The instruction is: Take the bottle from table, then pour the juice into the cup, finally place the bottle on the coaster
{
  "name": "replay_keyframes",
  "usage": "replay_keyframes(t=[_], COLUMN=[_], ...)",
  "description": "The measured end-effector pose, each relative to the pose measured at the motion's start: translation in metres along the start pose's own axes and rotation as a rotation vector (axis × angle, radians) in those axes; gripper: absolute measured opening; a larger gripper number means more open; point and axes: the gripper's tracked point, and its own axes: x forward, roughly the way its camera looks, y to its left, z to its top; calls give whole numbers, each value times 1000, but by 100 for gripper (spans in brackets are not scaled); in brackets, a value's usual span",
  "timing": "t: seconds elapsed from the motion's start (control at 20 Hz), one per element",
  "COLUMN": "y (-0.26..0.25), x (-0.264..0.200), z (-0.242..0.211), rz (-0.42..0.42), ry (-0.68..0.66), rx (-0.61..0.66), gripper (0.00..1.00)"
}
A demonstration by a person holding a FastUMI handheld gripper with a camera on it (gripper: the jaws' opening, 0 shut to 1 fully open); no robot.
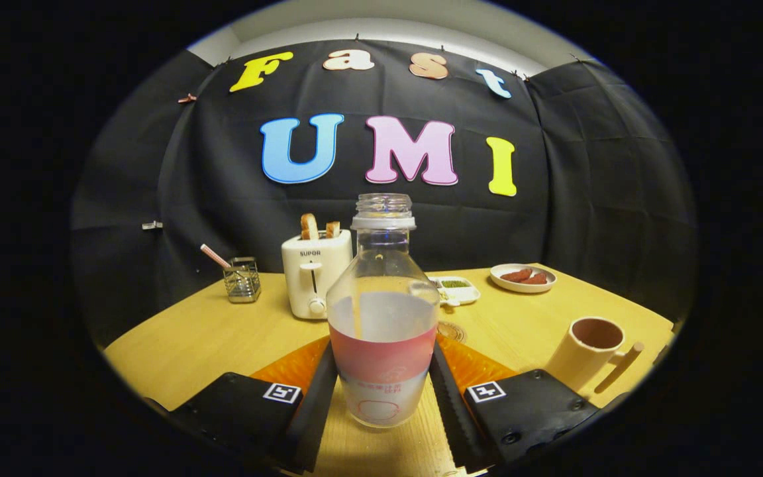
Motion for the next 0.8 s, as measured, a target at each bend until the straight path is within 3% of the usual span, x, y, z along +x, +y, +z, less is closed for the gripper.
replay_keyframes(t=[0.3, 0.5, 0.8], y=[-9, -20, -44], x=[-22, -39, -46], z=[31, 53, 50], rz=[31, 44, 59], ry=[30, 12, 78], rx=[-36, 6, 125], gripper=[76, 76, 75])
